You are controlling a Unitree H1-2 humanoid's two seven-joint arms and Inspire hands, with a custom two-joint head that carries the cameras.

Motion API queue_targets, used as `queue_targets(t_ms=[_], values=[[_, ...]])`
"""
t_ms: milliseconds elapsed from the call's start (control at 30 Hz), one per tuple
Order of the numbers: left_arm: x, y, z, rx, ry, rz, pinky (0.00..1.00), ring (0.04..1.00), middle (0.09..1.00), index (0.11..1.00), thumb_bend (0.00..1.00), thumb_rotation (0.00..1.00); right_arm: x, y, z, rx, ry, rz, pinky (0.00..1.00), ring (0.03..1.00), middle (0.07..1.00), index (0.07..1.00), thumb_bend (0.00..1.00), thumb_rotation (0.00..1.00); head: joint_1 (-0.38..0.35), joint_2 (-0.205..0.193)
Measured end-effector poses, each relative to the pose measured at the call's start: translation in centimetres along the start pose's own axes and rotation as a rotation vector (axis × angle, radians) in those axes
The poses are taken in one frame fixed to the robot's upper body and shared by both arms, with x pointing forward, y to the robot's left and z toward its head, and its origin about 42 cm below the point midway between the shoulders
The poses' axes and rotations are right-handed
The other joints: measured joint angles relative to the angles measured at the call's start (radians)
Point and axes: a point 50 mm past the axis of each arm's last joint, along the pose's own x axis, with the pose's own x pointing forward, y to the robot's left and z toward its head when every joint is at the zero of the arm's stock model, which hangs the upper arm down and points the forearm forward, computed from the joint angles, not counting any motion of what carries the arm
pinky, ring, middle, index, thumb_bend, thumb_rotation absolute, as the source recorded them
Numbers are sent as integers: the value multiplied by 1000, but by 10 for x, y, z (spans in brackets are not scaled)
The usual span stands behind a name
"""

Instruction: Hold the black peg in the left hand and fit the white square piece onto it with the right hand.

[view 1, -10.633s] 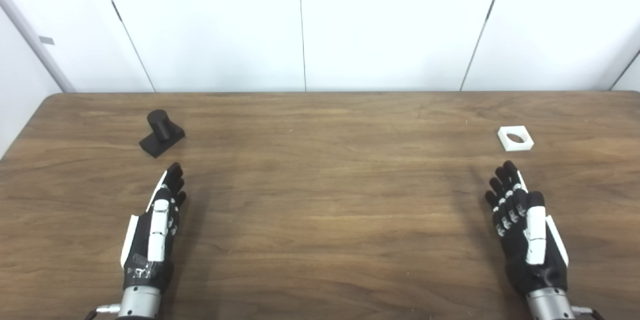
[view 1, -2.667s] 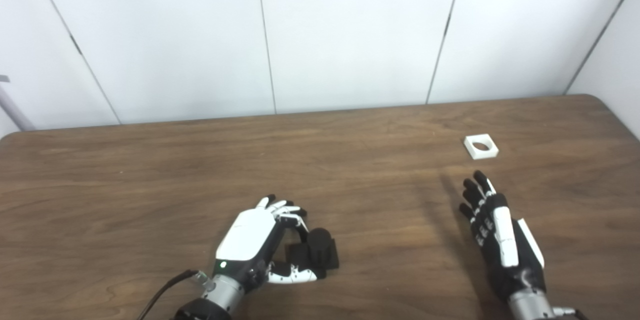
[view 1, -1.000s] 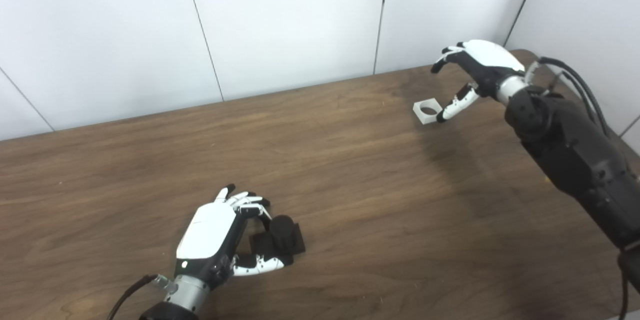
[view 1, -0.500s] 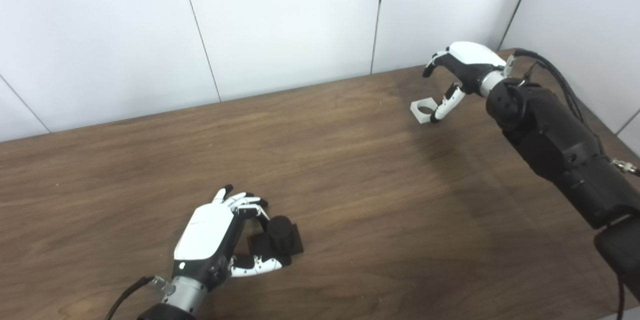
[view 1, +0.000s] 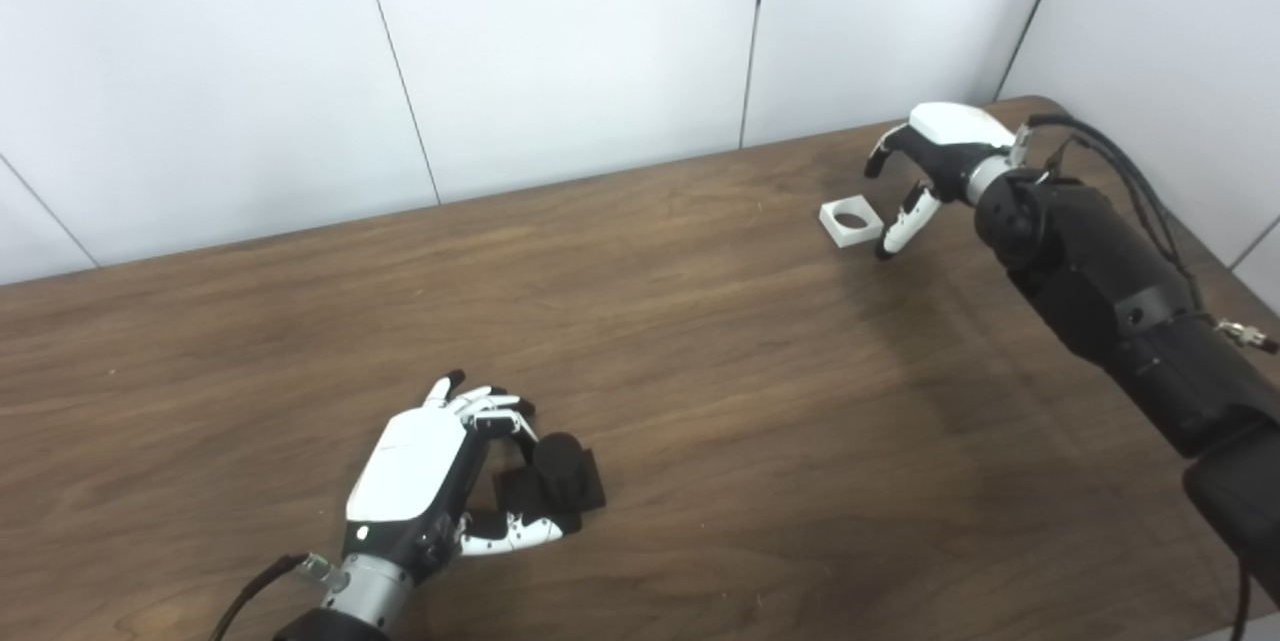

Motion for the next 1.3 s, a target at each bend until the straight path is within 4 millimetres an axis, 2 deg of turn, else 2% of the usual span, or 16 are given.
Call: queue_targets(t_ms=[167, 633, 1300], values=[[0, 0, 0, 2, -4, 0, 1000, 848, 760, 483, 524, 56, 1, 5, 8, 6, -19, 7, 978, 968, 894, 686, 842, 193, 5, 0], [0, 0, 0, 6, 3, -2, 1000, 853, 764, 484, 524, 57, 3, 2, 15, -11, -61, 1, 969, 959, 881, 665, 845, 179, 17, 2], [0, 1, 1, 7, 5, -16, 1000, 854, 762, 484, 524, 56, 5, 5, 12, -9, -48, 12, 955, 961, 875, 596, 851, 124, 14, 15]])
